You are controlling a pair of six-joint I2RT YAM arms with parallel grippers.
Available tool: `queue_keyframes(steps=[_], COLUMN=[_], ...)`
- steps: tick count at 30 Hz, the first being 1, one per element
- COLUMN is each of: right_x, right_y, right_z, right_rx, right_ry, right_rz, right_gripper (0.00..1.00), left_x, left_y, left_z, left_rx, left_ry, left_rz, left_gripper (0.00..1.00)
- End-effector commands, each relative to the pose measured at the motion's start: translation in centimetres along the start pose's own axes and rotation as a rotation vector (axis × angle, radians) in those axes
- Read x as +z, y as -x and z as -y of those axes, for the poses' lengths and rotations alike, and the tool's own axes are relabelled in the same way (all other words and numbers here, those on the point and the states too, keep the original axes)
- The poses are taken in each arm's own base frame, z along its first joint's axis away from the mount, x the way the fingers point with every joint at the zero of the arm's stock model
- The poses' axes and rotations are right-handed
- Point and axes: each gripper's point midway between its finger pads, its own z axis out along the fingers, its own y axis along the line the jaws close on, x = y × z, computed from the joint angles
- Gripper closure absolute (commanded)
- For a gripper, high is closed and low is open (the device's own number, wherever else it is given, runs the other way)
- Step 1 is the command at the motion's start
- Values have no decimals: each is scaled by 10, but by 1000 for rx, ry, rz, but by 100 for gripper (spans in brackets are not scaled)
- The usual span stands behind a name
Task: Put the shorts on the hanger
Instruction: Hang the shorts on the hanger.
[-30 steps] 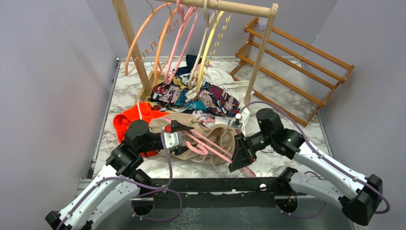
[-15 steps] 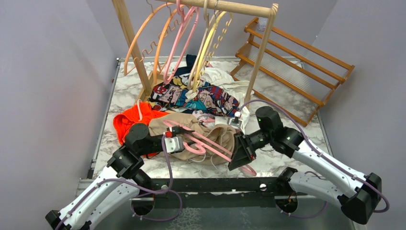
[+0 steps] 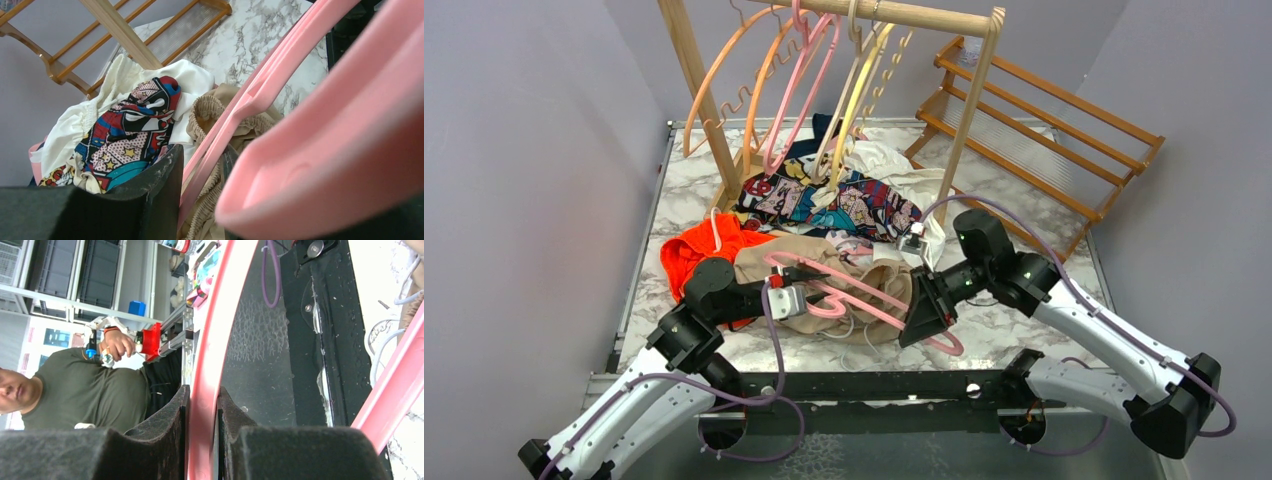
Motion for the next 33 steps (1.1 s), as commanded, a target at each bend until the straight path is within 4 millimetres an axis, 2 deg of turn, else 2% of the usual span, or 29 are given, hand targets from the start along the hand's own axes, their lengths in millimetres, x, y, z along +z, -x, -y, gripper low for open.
queue_keyframes(steps=[1,4,6,8,11,14,16,18,24,30,33], right_x=[-3,-6,-7,-8,-11,-16,-21,-25,-31,-28,-27], right_y=[43,52,55,57,57,58,60,63,74,96,111], right_z=[-20,-22,-21,-17,-8,-1,3,8,14,2,-11], right_rx=[-339,-381,-398,-404,-413,-428,-440,-452,-496,-586,-658], right_ry=[6,-25,-46,-80,-145,-209,-261,-314,-390,-381,-353], right_rz=[85,101,104,107,117,135,151,163,190,207,226], right_gripper=[99,99,99,95,75,47,37,31,27,27,28], left_x=[3,4,4,3,2,1,0,0,3,8,13], left_y=[-1,-1,-1,0,3,6,7,7,0,3,5], left_z=[14,17,18,21,26,29,32,34,38,31,28], left_rx=[-69,-83,-96,-107,-125,-138,-145,-151,-194,-231,-267], left_ry=[-74,-87,-95,-108,-131,-152,-163,-174,-194,-174,-178], left_rz=[-10,-9,-10,-8,-2,2,3,3,-17,-22,-28], left_gripper=[91,100,100,100,100,100,100,100,100,100,100])
